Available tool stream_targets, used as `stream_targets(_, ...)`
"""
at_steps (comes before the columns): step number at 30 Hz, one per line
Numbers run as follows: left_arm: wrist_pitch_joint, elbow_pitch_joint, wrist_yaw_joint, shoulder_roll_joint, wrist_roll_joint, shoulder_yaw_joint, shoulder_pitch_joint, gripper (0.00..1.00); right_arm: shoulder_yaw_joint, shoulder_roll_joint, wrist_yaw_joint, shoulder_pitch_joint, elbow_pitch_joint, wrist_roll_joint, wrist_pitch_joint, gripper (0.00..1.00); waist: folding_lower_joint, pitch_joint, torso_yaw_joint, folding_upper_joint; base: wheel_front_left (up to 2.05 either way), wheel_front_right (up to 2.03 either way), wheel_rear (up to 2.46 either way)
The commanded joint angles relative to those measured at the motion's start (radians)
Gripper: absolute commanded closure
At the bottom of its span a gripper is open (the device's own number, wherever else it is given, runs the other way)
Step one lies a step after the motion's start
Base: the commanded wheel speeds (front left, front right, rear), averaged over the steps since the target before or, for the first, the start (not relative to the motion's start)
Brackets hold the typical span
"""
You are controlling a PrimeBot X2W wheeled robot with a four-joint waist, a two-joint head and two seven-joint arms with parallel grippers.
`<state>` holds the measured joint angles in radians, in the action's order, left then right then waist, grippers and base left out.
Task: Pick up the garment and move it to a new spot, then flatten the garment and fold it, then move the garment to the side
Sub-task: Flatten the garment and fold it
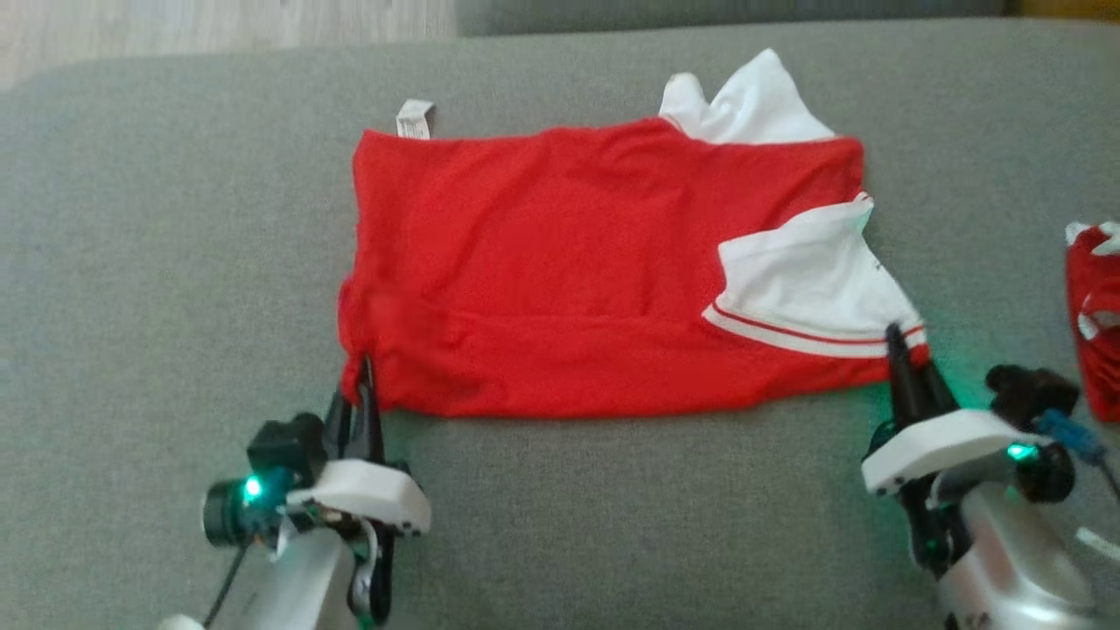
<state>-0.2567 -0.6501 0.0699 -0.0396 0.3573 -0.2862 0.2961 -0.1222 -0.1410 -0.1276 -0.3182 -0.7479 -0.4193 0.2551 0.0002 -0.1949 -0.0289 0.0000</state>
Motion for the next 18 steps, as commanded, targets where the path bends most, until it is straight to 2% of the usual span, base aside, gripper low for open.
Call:
stream_targets(1,-0.005,0.061,-0.01,-0.011,-0.024,0.057,0.038,1.0,-0.002,-0.025,-0.003,-0.034,0.06,-0.014,0.006,1.0,-0.0002,0.043,0.001,0.0,0.0,0.0,0.0)
stream_targets(5,-0.005,0.124,-0.038,-0.016,-0.074,0.116,0.067,1.0,0.007,-0.056,-0.003,-0.07,0.136,-0.031,0.006,1.0,-0.0002,0.113,-0.006,0.0,0.0,0.0,0.0)
stream_targets(10,-0.005,0.143,-0.051,-0.029,-0.112,0.156,0.042,1.0,0.016,-0.077,-0.003,-0.063,0.179,-0.073,0.006,1.0,-0.0002,0.181,-0.01,0.0,0.0,0.0,0.0)
stream_targets(18,-0.005,0.054,-0.056,-0.018,-0.101,0.182,-0.133,1.0,0.005,-0.084,-0.003,0.145,0.224,-0.136,-0.022,1.0,-0.0002,0.209,-0.012,0.0,0.0,0.0,0.0)
